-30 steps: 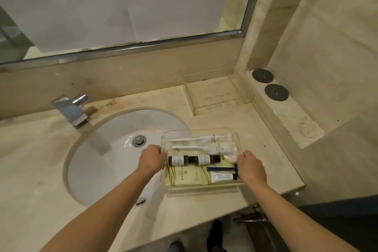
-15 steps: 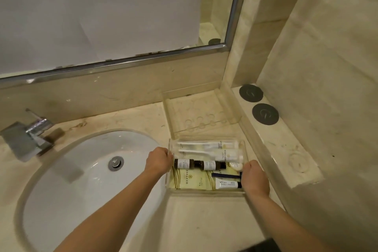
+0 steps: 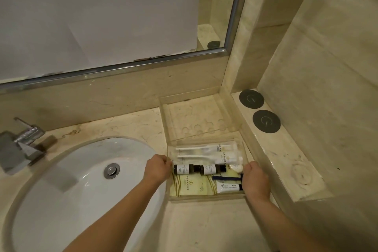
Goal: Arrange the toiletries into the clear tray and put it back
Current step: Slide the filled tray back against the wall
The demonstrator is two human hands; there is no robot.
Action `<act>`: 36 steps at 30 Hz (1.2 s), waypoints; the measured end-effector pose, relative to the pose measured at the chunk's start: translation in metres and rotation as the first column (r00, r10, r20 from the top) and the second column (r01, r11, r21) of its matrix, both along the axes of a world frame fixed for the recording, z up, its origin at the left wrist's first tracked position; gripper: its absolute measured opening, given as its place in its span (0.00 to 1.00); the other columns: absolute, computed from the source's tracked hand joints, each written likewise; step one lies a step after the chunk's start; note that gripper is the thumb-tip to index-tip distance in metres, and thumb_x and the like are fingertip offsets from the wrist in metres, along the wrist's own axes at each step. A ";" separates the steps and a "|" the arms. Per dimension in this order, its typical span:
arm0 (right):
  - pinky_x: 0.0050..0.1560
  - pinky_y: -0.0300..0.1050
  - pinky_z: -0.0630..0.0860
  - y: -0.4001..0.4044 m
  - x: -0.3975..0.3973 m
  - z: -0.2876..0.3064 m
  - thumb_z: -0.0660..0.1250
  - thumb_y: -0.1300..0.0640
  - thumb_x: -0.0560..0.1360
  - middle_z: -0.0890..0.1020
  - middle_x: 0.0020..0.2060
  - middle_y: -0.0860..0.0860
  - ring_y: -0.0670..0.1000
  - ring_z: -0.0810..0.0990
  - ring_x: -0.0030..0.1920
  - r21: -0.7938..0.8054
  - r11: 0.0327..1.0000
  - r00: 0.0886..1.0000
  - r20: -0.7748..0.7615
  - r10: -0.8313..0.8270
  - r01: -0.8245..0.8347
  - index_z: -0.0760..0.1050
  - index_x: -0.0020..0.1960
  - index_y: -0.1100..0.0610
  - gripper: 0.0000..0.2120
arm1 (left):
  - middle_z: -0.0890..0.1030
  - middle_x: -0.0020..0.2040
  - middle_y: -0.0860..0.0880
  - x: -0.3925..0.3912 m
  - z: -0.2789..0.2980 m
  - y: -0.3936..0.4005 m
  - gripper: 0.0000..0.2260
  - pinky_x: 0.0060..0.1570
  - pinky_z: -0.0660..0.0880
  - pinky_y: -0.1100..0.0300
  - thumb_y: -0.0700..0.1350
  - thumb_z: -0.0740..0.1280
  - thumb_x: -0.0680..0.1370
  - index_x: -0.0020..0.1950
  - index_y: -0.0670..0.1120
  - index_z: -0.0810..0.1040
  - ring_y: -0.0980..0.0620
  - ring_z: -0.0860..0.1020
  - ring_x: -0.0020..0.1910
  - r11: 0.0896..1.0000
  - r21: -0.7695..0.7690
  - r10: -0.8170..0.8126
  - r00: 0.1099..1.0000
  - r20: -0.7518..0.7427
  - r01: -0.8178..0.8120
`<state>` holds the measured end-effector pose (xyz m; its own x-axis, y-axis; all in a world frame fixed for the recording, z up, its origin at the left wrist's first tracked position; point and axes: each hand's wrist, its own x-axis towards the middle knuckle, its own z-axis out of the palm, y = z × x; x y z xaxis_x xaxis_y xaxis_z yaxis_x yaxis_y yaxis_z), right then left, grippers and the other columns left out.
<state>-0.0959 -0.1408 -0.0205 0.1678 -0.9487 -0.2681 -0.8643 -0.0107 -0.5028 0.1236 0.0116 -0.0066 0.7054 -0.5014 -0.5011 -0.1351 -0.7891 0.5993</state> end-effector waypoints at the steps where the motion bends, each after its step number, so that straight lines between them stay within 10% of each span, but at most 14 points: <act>1: 0.35 0.48 0.70 0.002 0.001 0.000 0.53 0.58 0.81 0.75 0.33 0.55 0.58 0.74 0.36 -0.003 1.000 1.000 0.004 0.013 -0.013 0.69 0.40 0.58 0.13 | 0.84 0.38 0.41 0.002 0.000 0.003 0.13 0.44 0.79 0.52 0.43 0.63 0.78 0.35 0.44 0.79 0.43 0.81 0.39 1.000 -0.001 0.010 1.000 -0.003 -0.010; 12: 0.32 0.45 0.65 0.028 0.026 0.001 0.51 0.56 0.82 0.72 0.31 0.51 0.54 0.71 0.33 0.027 0.995 0.996 0.017 0.092 -0.092 0.67 0.41 0.57 0.13 | 0.82 0.36 0.38 0.021 -0.003 0.037 0.14 0.45 0.79 0.46 0.43 0.61 0.79 0.40 0.35 0.79 0.42 0.78 0.34 0.991 -0.036 0.134 0.990 0.033 -0.132; 25: 0.36 0.48 0.68 0.016 0.039 -0.004 0.53 0.55 0.81 0.75 0.33 0.54 0.59 0.74 0.37 0.090 0.996 0.995 0.100 -0.022 0.013 0.68 0.39 0.56 0.14 | 0.80 0.56 0.44 0.021 0.002 0.020 0.22 0.58 0.76 0.44 0.52 0.69 0.74 0.66 0.46 0.73 0.44 0.78 0.54 0.906 -0.166 0.315 0.881 -0.353 -0.391; 30: 0.37 0.47 0.67 0.007 0.050 -0.001 0.54 0.54 0.81 0.75 0.33 0.51 0.56 0.73 0.37 0.142 0.989 0.986 0.149 -0.073 0.052 0.71 0.42 0.56 0.13 | 0.81 0.47 0.46 0.026 0.001 0.010 0.16 0.43 0.74 0.58 0.47 0.72 0.74 0.58 0.41 0.77 0.51 0.79 0.45 0.867 -0.210 0.375 0.870 -0.321 -0.451; 36: 0.44 0.49 0.74 -0.004 0.056 -0.004 0.59 0.53 0.79 0.78 0.38 0.52 0.57 0.77 0.43 0.231 0.968 0.969 0.200 -0.145 0.097 0.74 0.45 0.55 0.08 | 0.81 0.48 0.44 0.026 -0.004 0.007 0.17 0.45 0.79 0.51 0.51 0.72 0.73 0.56 0.45 0.73 0.46 0.81 0.48 0.875 -0.100 0.392 0.814 -0.429 -0.474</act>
<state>-0.0398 -0.1445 -0.0241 0.1314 -0.8878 -0.4410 -0.7243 0.2177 -0.6543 0.1498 0.0181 -0.0108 0.6434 -0.3050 -0.7021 0.4653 -0.5725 0.6751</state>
